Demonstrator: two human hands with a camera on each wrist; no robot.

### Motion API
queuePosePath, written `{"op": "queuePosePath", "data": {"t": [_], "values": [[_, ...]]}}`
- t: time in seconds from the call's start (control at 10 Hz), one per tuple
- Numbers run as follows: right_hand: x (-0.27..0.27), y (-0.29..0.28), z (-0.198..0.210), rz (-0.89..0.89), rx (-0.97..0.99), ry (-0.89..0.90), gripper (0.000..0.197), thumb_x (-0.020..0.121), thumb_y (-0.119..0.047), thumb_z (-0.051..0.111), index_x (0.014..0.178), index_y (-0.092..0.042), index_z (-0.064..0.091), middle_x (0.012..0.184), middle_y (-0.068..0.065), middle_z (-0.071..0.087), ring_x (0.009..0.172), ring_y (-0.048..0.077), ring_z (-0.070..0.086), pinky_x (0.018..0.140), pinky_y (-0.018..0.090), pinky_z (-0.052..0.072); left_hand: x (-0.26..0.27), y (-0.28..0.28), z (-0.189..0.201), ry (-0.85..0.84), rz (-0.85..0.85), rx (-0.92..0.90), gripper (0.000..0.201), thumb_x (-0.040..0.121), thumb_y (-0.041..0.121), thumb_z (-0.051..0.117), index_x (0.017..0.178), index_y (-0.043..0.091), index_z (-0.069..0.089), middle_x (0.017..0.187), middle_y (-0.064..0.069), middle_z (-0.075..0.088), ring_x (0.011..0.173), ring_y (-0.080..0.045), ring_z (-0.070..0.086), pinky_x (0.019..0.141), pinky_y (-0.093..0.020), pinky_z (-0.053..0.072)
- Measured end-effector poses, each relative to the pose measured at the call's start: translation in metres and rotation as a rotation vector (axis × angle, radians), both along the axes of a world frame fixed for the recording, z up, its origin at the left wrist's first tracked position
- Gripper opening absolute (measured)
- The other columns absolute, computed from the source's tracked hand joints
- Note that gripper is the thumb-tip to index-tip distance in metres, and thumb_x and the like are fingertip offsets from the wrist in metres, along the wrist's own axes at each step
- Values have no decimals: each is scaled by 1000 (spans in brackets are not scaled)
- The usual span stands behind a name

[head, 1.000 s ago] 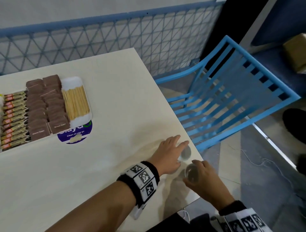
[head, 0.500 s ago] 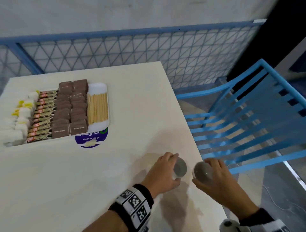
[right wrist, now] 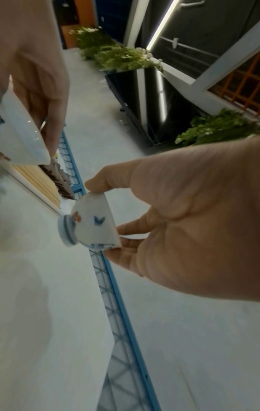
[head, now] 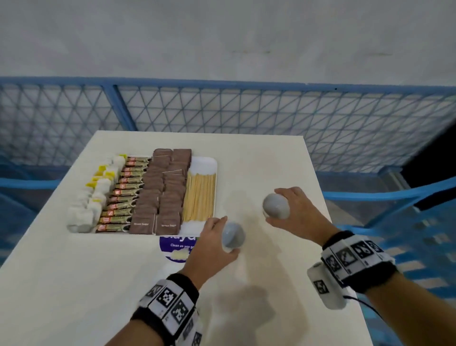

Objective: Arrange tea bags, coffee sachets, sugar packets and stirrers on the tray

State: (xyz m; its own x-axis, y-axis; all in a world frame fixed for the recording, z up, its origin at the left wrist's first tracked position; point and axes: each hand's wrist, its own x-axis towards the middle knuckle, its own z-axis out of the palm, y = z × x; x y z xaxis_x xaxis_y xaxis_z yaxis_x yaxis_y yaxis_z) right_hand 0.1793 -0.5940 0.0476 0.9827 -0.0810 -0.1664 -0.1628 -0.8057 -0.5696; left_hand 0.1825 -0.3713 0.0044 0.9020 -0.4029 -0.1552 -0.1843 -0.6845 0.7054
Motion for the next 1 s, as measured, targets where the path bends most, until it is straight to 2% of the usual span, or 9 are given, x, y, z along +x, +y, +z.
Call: {"op": "queuePosePath", "data": {"t": [0.1,0.2,0.3,0.4,0.5,0.7,0.8,0.9,1.0], "values": [[50,12,-7,65,24,-4,80,72,-27,79,137,-10,35,132,8,40,122,19,41,86,8,23,31,1,-9,-7,72,-29,78,72,24,79,137,10,40,134,-3,40,119,-16,46,92,-7,24],[90,24,-20,71,85,-6,82,71,-25,79,138,-14,33,133,8,42,122,20,43,91,16,28,54,-1,-21,-18,102,-39,74,72,24,79,136,10,43,135,-5,44,122,-17,45,96,-10,25],[117,35,-34,82,103,41,83,72,-24,79,139,-16,30,134,9,43,122,22,43,93,22,30,65,-5,-35,-4,120,-83,77,72,25,79,137,12,40,137,-5,46,126,-18,42,103,-19,28],[135,44,-44,111,103,84,85,73,-22,79,140,-16,27,137,10,42,125,21,41,95,22,29,72,-8,-42,8,142,-147,80,73,25,79,140,14,36,136,-4,48,127,-19,42,109,-33,32],[146,47,-52,125,102,101,87,73,-21,78,141,-15,26,139,10,41,127,21,40,95,22,28,79,-11,-45,16,156,-186,82,72,23,79,141,14,36,134,-2,50,125,-19,45,108,-38,35],[157,49,-57,108,111,107,87,73,-21,78,142,-17,25,141,9,39,128,20,38,95,21,28,85,-12,-44,38,146,-206,85,75,22,77,145,18,30,135,0,47,124,-15,44,109,-35,34],[156,50,-55,109,111,117,88,74,-23,77,143,-17,23,143,9,37,130,21,37,97,23,28,85,-14,-40,37,124,-189,85,76,22,76,145,17,28,138,-1,44,127,-15,41,105,-20,27],[152,50,-55,113,118,125,91,76,-25,76,146,-19,18,148,9,33,134,22,34,105,29,28,84,-16,-42,13,113,-178,87,76,22,76,146,19,24,142,-1,41,130,-15,39,100,-14,23],[142,46,-52,79,127,88,86,81,-26,71,147,-20,16,150,8,29,136,23,31,108,30,26,80,-14,-41,18,110,-203,93,76,18,76,148,21,18,145,0,37,134,-14,33,108,-21,23]]}}
